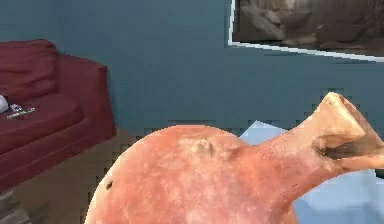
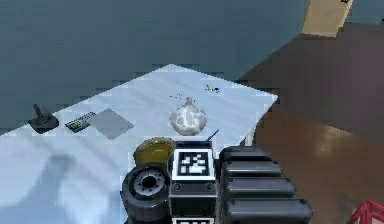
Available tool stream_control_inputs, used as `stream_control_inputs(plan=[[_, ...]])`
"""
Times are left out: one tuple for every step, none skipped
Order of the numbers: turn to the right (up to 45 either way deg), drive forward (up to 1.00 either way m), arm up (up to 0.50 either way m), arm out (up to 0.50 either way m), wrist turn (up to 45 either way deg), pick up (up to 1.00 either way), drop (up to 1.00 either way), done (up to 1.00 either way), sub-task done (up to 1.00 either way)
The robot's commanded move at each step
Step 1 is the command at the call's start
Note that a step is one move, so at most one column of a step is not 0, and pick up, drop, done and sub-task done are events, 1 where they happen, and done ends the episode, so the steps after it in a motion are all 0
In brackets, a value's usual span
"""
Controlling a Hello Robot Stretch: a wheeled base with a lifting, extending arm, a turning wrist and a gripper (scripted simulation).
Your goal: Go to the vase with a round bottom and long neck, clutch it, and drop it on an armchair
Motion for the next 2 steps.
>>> stream_control_inputs(plan=[[45.0,0.0,0.0,0.0,0.0,0.0,0.0,0.0,0.0],[45.0,0.0,0.0,0.0,0.0,0.0,0.0,0.0,0.0]])
